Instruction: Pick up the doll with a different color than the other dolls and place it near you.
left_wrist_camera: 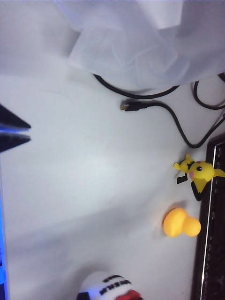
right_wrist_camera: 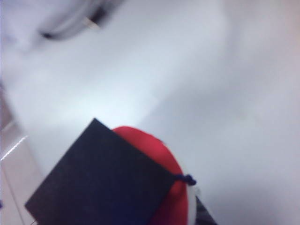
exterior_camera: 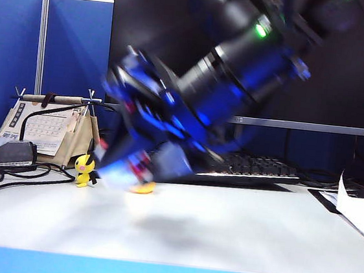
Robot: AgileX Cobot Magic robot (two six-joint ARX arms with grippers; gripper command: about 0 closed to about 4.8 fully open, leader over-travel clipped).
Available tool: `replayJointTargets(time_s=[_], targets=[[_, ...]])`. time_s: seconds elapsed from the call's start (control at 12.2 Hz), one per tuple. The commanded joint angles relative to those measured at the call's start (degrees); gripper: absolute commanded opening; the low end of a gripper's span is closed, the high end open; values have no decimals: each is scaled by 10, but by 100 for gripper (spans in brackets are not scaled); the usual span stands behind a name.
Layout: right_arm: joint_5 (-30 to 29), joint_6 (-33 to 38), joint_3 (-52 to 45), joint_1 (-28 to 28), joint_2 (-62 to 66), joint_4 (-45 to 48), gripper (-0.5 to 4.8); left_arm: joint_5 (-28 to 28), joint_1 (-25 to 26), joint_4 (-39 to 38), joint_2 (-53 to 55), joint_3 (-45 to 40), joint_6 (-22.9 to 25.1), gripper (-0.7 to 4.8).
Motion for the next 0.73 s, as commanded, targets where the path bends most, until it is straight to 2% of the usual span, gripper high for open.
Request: replayJointTargets(time_s=[0.08, 0.41, 0.73], targets=[[2, 8, -29, 0, -4, 57, 198, 0, 0, 1, 1, 1, 0, 24], [25, 8, -64, -1, -4, 73, 198, 0, 0, 1, 1, 1, 0, 24], [27, 37, -108, -1, -3, 108, 203, 0, 0, 1, 1, 1, 0, 24]])
